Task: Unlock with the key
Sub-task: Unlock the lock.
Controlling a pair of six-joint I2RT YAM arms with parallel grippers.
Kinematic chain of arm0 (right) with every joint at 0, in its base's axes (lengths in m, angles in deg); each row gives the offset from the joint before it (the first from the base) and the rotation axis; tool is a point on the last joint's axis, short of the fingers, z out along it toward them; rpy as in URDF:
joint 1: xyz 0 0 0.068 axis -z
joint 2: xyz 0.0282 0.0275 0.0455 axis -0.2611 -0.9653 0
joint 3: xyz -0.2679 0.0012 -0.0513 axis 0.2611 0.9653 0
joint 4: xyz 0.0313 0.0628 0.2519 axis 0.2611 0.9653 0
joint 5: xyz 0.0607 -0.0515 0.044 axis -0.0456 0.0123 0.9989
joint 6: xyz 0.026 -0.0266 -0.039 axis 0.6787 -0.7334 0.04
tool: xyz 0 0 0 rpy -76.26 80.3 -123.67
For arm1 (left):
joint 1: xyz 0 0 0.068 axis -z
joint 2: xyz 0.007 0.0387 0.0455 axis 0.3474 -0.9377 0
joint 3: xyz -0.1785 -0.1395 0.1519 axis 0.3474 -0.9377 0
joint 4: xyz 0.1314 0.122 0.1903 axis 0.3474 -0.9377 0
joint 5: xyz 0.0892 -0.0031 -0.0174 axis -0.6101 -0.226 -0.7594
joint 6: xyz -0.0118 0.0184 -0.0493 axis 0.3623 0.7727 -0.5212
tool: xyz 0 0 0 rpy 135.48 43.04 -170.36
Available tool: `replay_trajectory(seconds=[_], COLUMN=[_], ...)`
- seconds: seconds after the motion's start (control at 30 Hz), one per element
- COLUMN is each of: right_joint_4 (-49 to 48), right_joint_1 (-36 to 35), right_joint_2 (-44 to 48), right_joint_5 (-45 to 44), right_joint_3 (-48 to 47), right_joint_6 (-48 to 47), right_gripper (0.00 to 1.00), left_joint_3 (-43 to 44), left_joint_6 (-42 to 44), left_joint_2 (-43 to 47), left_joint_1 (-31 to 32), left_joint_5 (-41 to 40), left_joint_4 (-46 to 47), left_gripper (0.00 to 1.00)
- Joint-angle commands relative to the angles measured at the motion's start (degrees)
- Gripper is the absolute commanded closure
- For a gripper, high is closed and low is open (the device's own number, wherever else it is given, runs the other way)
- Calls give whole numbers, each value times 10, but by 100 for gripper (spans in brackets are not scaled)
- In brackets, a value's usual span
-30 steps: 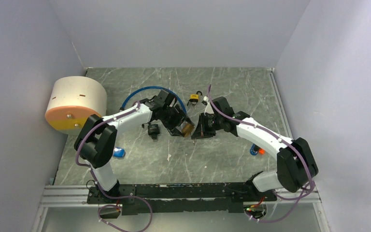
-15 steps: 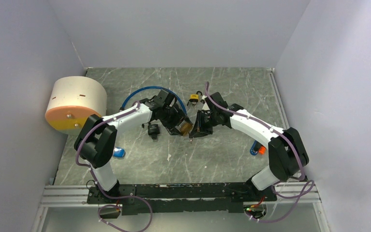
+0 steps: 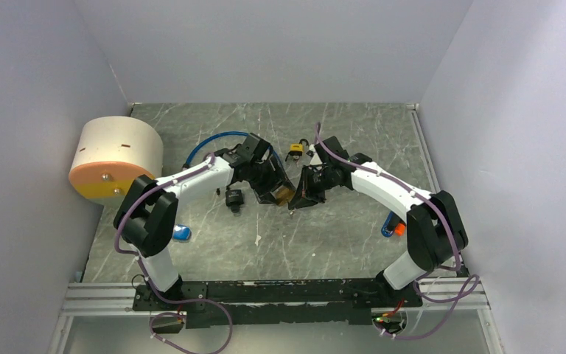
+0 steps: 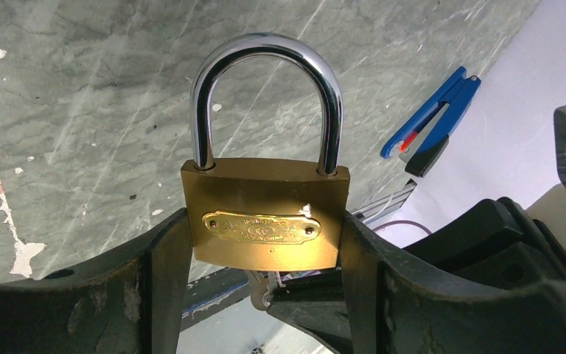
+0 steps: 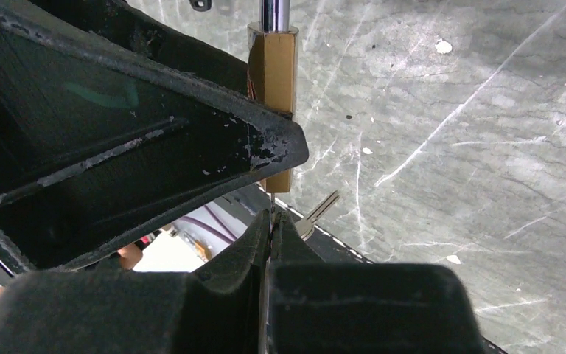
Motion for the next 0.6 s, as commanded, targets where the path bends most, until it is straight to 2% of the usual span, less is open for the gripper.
replay_trajectory(seconds=[0.0,0.3,0.57], right_joint_4=[-60,-94,-163], right_joint_1=[9,9,-8], right_joint_2=[-5,2,63], right_joint_5=[7,-20,-115], right_joint_3=[-28,-7,58], right_joint_6=[26,55,41], right_gripper=[100,100,100], left_joint_3=[17,9,-20], left_joint_6=[14,-13,-87], left_joint_2=[49,59,77], left_joint_1=[20,21,20], left_joint_5=[54,62,82], left_joint_4=[46,72,108], left_gripper=[97,97,97])
